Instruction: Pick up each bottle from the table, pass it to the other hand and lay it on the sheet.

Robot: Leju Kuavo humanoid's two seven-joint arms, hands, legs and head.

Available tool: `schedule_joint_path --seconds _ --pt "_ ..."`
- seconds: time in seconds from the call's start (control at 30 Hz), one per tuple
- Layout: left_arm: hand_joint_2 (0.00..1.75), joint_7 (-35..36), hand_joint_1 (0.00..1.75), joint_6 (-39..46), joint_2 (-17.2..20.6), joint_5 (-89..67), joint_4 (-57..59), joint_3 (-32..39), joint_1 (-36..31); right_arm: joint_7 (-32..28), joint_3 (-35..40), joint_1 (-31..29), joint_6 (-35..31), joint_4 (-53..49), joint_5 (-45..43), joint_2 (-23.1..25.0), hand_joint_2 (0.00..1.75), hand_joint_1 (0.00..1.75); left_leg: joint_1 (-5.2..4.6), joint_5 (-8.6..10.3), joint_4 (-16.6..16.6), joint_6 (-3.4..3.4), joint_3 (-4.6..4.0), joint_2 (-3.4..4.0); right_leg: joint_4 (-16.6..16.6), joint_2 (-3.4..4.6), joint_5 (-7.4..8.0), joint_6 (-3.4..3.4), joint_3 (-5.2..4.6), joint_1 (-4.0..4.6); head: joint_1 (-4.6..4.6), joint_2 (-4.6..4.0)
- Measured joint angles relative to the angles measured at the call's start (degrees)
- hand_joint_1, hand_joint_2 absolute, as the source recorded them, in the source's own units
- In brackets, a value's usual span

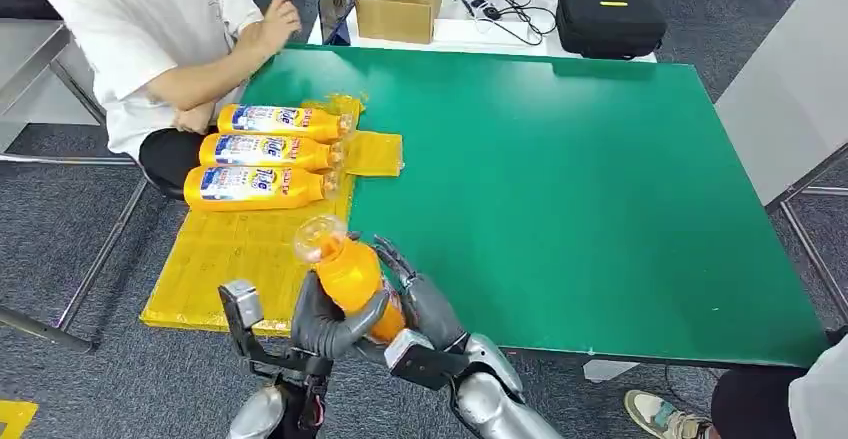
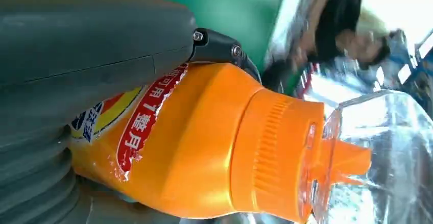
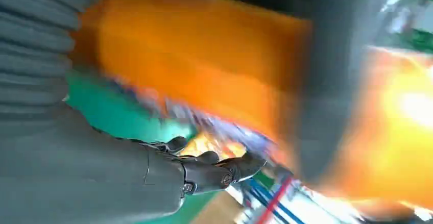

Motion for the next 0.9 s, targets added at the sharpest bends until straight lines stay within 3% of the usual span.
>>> schedule_joint_path --seconds 0.1,0.23,0.43,0.7,0.9 --pt "1.75 0.15 1.75 11.44 0.31 -10.94 3.09 0.02 -3.65 -4.42 -1.81 2.34 -4.24 -2.10 -3.83 -0.11 0.00 0.00 0.00 0.01 0.00 0.00 0.02 -0.02 0.01 -0.01 0.00 0.00 0.03 0.00 0.02 0.00" --pt "1.75 4.21 1.75 20.02 1.31 -20.08 8.11 0.28 -8.71 -7.56 -8.64 8.14 -14.06 -8.73 -14.63 1.22 0.00 0.00 0.00 0.01 0.00 0.00 0.01 0.01 0.03 0.00 0.00 0.00 0.07 0.00 0.02 0.00" --pt "1.75 9.79 1.75 31.15 4.40 -45.71 19.11 1.31 -16.77 -7.58 -15.16 12.94 -13.02 -13.90 -18.29 2.38 0.00 0.00 0.00 0.01 0.00 0.00 0.03 0.05 0.03 0.02 0.01 0.00 0.06 0.00 0.00 0.00" --pt "1.75 14.92 1.75 26.89 6.60 -58.94 34.98 5.27 -25.53 -7.58 -17.46 13.76 -9.86 -13.99 -19.10 3.52 0.00 0.00 0.01 0.07 0.00 -0.04 0.05 0.05 0.13 0.02 0.02 -0.01 0.05 0.00 0.04 0.00" --pt "1.75 22.60 1.75 25.88 8.50 -78.88 46.91 4.39 -30.73 -7.47 -17.86 13.37 -7.03 -13.61 -19.47 4.33 0.00 0.00 0.01 0.07 0.00 -0.04 0.04 0.07 0.14 0.03 0.02 -0.01 0.05 0.00 0.02 0.00"
